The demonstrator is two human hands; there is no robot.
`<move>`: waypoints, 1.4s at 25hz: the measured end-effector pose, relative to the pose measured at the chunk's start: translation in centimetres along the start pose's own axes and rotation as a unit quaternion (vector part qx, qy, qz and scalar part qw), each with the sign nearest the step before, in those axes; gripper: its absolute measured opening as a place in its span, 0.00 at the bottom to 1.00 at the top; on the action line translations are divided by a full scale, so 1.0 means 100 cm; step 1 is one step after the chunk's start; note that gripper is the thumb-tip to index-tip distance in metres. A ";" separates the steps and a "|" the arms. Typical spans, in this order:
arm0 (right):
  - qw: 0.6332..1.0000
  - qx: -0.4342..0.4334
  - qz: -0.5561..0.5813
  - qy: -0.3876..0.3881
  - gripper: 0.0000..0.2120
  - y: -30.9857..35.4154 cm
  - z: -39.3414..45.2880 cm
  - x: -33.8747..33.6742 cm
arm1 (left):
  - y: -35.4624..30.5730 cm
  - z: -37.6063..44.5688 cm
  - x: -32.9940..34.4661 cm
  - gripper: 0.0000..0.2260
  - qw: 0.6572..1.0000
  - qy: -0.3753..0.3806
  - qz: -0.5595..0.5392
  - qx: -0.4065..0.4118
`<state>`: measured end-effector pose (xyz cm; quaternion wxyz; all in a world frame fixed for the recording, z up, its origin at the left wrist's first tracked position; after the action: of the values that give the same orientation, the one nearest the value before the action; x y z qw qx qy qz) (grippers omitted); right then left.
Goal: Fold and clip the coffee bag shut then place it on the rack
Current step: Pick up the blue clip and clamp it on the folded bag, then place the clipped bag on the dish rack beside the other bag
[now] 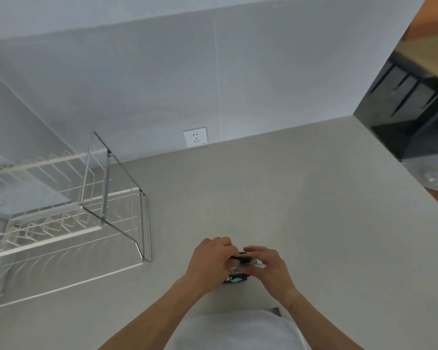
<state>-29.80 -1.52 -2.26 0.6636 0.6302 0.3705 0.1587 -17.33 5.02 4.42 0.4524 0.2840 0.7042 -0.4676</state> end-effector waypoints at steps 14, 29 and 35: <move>0.988 0.008 -0.005 0.155 0.46 -0.048 -0.007 0.016 | 0.102 -0.051 0.025 0.43 0.930 0.138 -0.170 -0.294; 0.994 0.025 -0.053 0.093 0.33 -0.044 -0.003 0.019 | 0.108 -0.042 0.059 0.31 0.895 0.078 -0.265 -0.350; 0.998 0.005 -0.042 0.054 0.31 -0.008 -0.008 0.003 | 0.106 -0.038 0.031 0.32 0.917 0.101 -0.270 -0.275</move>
<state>-30.32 -0.89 -3.12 0.6456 0.6080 0.4324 0.1626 -11.37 12.68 -2.00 0.2958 -0.0070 0.8969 -0.3286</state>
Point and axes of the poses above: each hand's wrist, its own z-axis towards the middle knuckle, its own x-axis out of the palm, y = z × x, the point moved 8 cm from there along z, towards the middle knuckle, and after that the axes turned 15 degrees about -x, right-handed, at the moved point
